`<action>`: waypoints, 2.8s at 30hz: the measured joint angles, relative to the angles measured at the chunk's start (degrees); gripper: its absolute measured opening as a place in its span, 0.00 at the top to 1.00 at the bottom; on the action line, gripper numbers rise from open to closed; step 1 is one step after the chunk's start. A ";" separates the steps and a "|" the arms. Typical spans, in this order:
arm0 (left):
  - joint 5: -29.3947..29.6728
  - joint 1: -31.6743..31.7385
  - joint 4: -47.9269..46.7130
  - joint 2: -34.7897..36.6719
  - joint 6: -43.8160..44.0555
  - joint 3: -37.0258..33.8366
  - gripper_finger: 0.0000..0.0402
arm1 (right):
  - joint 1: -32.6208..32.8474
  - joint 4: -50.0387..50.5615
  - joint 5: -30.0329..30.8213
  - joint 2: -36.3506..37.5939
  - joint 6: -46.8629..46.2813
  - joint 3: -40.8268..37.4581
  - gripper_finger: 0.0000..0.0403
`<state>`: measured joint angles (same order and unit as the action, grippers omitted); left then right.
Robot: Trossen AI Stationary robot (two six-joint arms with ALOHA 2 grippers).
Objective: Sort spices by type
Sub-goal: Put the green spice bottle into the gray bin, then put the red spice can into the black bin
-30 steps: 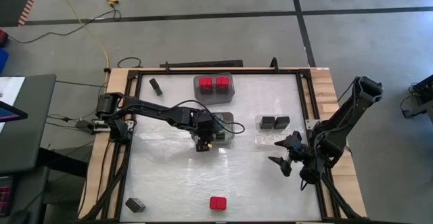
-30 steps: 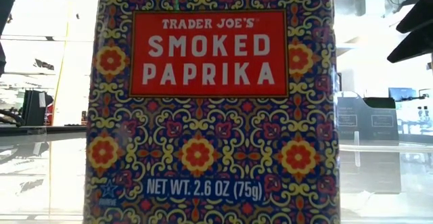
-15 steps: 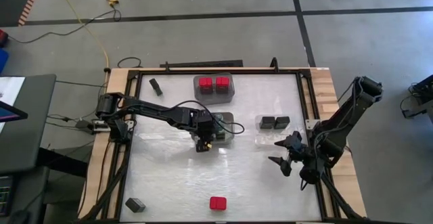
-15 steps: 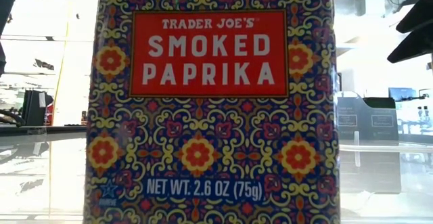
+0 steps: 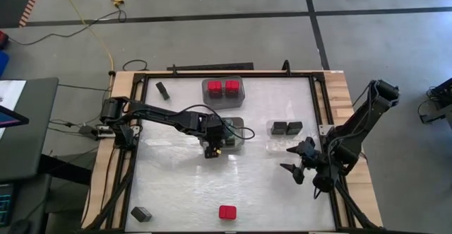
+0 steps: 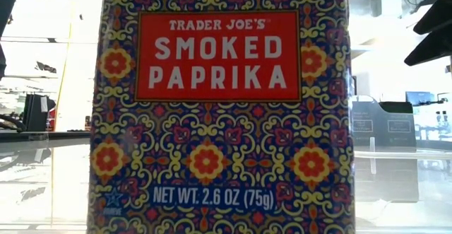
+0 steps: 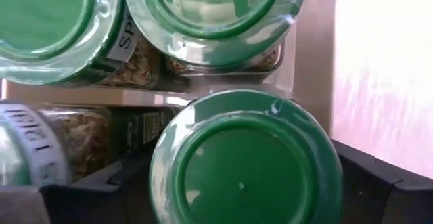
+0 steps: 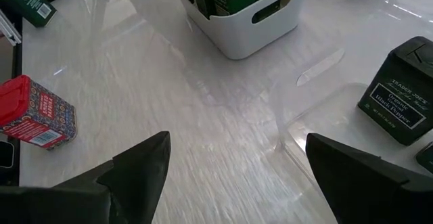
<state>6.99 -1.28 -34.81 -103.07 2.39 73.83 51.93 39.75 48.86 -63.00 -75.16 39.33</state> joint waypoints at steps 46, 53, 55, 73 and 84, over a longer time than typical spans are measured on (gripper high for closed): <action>8.01 -3.02 -23.69 40.58 27.58 -10.74 0.22 | -0.32 -1.93 0.52 0.00 0.15 0.00 0.08; 12.16 -3.02 -23.71 47.21 34.43 -14.89 0.22 | -0.32 -3.96 0.55 0.01 0.09 0.00 0.08; 12.35 -3.02 -23.71 48.03 34.30 -15.31 0.22 | -0.32 -4.33 0.56 0.02 0.09 0.00 0.08; 12.67 -3.02 -25.70 47.27 20.04 -16.07 0.22 | -4.54 -8.94 0.72 -0.23 5.24 0.00 0.08; 10.79 -10.05 -7.63 42.41 15.27 -21.46 0.22 | -12.21 -39.62 -4.35 -8.09 39.52 1.10 0.08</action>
<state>17.78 -11.32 -42.44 -60.66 17.66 52.37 39.72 0.13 44.51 -71.09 -35.63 40.44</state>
